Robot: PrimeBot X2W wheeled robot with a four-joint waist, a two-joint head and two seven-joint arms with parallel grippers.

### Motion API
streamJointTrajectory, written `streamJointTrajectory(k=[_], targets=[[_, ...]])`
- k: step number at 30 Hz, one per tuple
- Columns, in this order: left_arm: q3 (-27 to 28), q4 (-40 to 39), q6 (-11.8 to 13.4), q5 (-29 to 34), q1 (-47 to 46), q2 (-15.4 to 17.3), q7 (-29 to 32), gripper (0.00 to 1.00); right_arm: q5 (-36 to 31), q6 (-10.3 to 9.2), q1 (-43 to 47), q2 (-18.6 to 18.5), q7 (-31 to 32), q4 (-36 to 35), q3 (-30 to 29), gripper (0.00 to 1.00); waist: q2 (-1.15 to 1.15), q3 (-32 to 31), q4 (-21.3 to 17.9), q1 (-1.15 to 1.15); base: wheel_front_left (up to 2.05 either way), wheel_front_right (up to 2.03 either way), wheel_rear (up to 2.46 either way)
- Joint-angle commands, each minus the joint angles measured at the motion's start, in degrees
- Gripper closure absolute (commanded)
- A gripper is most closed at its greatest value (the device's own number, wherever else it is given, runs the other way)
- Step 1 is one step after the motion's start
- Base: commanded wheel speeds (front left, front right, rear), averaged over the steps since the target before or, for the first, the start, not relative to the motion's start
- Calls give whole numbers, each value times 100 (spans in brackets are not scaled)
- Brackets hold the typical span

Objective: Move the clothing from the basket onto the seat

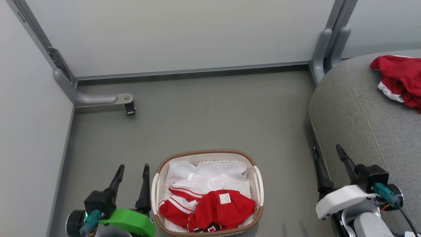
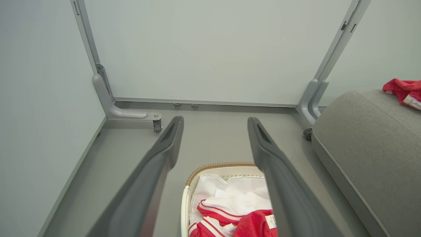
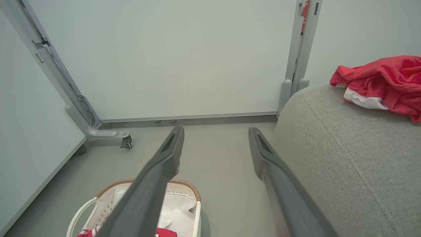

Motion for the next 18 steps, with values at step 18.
streamJointTrajectory(k=[18], targets=[[-2172,2015,-190,408,-3121,-17,816,0,-217,-6,-1411,-20,-28,-637,6,0,0,2740,-731,0,0,0,0]])
